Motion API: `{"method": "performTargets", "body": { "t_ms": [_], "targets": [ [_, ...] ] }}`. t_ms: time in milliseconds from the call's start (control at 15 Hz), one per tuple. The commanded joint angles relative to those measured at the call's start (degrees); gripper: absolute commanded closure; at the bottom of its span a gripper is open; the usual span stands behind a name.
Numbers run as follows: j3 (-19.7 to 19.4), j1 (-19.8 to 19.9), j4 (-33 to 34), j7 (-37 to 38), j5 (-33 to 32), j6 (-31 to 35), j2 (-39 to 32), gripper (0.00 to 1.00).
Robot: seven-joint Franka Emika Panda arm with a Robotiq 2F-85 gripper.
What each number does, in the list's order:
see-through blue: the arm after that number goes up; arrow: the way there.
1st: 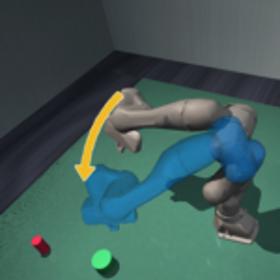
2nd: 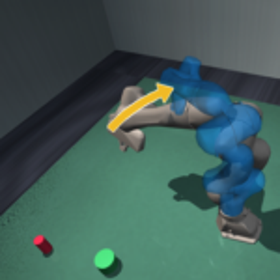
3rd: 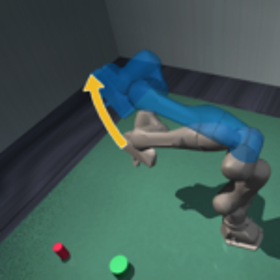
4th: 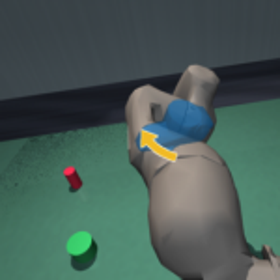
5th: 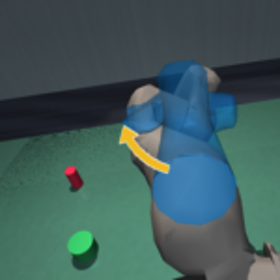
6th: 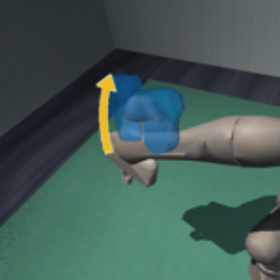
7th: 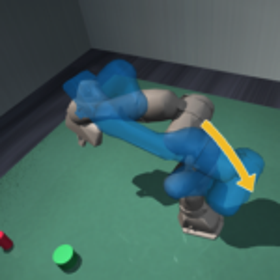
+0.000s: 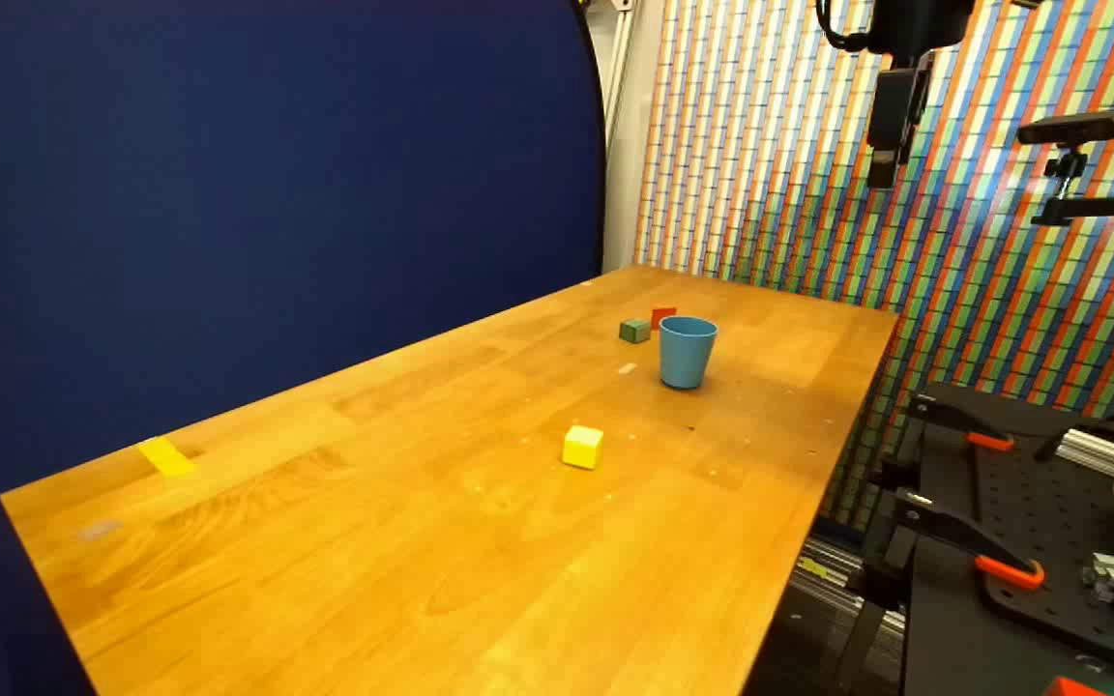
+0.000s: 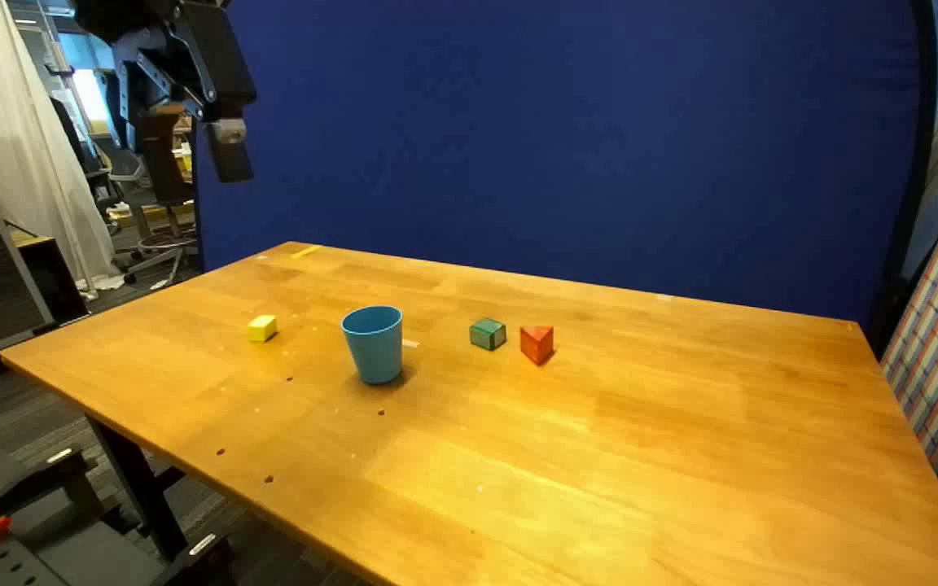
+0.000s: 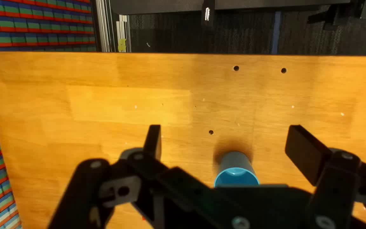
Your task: Put the yellow block in the cup
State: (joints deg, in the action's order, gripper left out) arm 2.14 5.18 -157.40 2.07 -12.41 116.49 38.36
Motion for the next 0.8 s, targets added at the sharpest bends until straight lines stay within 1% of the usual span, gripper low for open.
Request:
{"method": "performTargets", "body": {
  "t_ms": [0,67,200,333,467,733],
  "targets": [
    [-0.53,-0.59,0.14,0.31,-0.33,-0.2,0.0,0.0],
    [-0.53,-0.59,0.17,0.31,-0.33,-0.2,0.02,0.0],
    [0.24,-1.37,0.78,1.41,0.07,4.14,-5.43,0.0],
    [1.69,-4.18,1.29,2.43,2.13,11.35,-13.39,0.0],
    [2.49,-7.09,2.06,0.95,3.66,17.46,-19.41,0.0],
    [4.89,-12.46,7.06,-2.01,7.01,27.08,-34.57,0.0]
  ]
}}
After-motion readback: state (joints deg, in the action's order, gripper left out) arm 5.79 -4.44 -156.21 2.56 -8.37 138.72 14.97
